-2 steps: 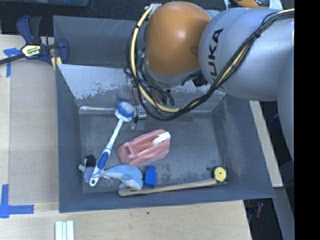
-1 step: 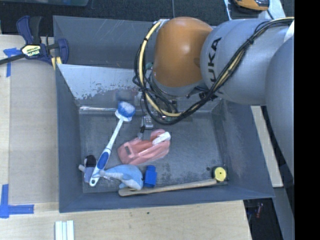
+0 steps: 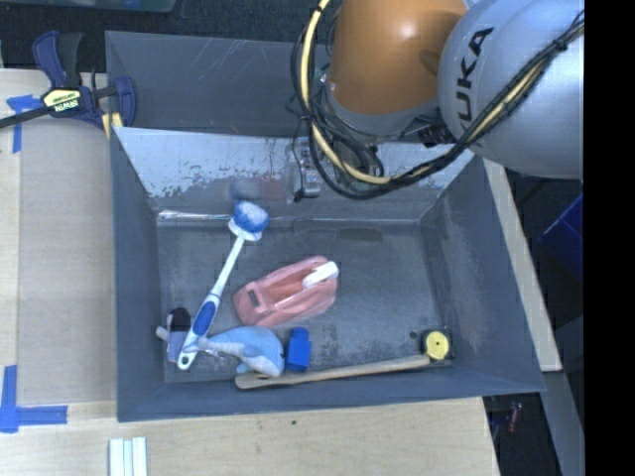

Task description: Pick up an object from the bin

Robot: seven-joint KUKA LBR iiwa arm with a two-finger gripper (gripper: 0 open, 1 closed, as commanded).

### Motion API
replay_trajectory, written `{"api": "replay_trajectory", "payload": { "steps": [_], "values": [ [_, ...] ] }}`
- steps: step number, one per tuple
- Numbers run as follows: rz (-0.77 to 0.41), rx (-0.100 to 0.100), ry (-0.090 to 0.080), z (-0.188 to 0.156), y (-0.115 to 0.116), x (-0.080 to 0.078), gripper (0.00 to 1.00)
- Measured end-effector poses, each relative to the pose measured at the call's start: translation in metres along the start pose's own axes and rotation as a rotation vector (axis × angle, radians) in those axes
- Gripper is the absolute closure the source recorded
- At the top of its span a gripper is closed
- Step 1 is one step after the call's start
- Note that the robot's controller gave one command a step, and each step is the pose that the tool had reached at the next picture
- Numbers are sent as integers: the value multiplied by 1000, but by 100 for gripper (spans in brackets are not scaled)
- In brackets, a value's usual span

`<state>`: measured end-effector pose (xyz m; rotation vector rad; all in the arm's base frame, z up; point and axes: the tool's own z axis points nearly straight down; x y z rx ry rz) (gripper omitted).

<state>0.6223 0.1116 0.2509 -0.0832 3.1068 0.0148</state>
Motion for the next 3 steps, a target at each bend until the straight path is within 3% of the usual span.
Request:
{"api": "replay_trajectory", "payload": {
  "steps": [1, 2, 3],
  "values": [
    [1, 0, 0, 0, 0, 0, 100],
    [1, 0, -1, 25, -8, -5, 100],
    [-30, 0, -3, 64, -20, 1, 100]
  ]
}}
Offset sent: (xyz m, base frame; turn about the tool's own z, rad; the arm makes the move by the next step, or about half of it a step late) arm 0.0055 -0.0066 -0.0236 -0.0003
